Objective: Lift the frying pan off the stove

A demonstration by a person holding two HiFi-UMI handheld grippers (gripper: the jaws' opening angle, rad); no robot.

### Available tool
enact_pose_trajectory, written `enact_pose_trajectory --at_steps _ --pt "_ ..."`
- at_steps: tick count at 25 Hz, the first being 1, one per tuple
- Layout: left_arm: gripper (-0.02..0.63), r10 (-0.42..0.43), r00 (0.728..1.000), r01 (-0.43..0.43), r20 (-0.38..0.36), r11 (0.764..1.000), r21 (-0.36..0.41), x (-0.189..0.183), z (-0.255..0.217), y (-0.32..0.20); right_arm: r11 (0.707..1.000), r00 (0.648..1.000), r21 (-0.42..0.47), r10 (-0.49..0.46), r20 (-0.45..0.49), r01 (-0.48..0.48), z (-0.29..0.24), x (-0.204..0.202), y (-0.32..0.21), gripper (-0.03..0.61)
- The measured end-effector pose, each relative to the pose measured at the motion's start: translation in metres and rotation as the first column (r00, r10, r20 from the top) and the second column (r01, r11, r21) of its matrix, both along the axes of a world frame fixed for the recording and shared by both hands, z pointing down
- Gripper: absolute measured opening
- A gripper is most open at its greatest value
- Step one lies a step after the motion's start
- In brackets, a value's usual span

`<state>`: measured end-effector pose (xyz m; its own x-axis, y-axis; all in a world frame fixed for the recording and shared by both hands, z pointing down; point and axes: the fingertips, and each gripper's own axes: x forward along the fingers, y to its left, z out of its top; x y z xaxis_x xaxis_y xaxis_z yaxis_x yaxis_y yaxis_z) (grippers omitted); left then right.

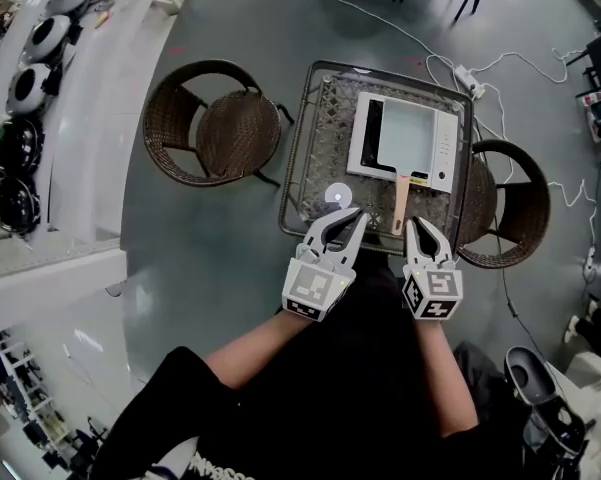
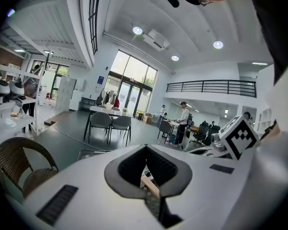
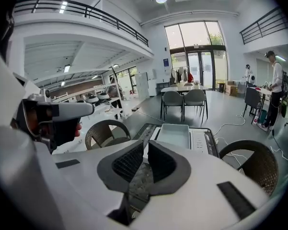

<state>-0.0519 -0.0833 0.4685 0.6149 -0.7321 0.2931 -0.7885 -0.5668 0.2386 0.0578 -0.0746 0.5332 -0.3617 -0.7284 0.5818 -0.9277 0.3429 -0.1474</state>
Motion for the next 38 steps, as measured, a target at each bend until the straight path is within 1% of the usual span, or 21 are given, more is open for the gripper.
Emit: enact_pose_trajectory --at_steps 2,5,10,11,12,13,19,24,28,33,38 --pt "0.014 0.012 1.0 -0.012 0.027 1.0 -0.007 0.01 0.011 -0.011 1.0 1.0 -0.017 -0.004 -0.005 0.004 0.015 0.005 -0.012 0.032" --pt "0.014 0.014 0.998 -0.011 0.066 0.999 -0.042 0.018 0.027 -0.024 0.998 1.0 -0.06 -0.007 -0.015 0.006 0.037 0.013 -0.026 0.034" --pt "0.014 0.033 0.994 -0.025 0.106 0.997 -0.075 0.032 0.045 -0.055 0.992 0.999 -0.119 0.031 -0.027 -0.034 0.073 0.031 -0.058 0.038" --pt "0.014 0.034 0.994 -0.025 0.108 0.996 -0.084 0.035 0.049 -0.06 0.989 0.999 -0.141 0.036 -0.025 -0.04 0.083 0.033 -0.062 0.062" --pt "0.014 0.034 0.994 -0.024 0.108 0.995 -0.094 0.037 0.052 -0.065 0.985 0.999 -0.168 0.041 -0.021 -0.044 0.094 0.034 -0.065 0.121" --pt "0.014 0.033 0.994 -0.022 0.108 0.994 -0.103 0.04 0.056 -0.07 0.98 0.999 -0.195 0.046 -0.016 -0.048 0.105 0.035 -0.067 0.144" --pt "0.014 0.033 0.993 -0.016 0.113 0.989 -0.147 0.045 0.071 -0.085 0.942 0.997 -0.327 0.069 -0.024 -0.073 0.161 0.037 -0.071 0.173" --pt "0.014 0.02 0.993 0.001 0.118 0.984 -0.178 0.042 0.083 -0.089 0.9 0.994 -0.428 0.104 0.028 -0.082 0.194 0.033 -0.073 0.192" --pt "0.014 0.0 0.992 0.025 0.128 0.981 -0.193 0.038 0.09 -0.092 0.887 0.996 -0.457 0.084 0.022 -0.065 0.207 0.032 -0.081 0.192" --pt "0.014 -0.032 0.991 0.06 0.132 0.975 -0.213 0.037 0.097 -0.092 0.859 0.993 -0.507 0.105 0.045 -0.067 0.221 0.031 -0.088 0.202" --pt "0.014 -0.061 0.989 0.091 0.133 0.968 -0.233 0.032 0.102 -0.093 0.8 0.979 -0.594 0.178 0.096 -0.088 0.234 0.025 -0.091 0.203"
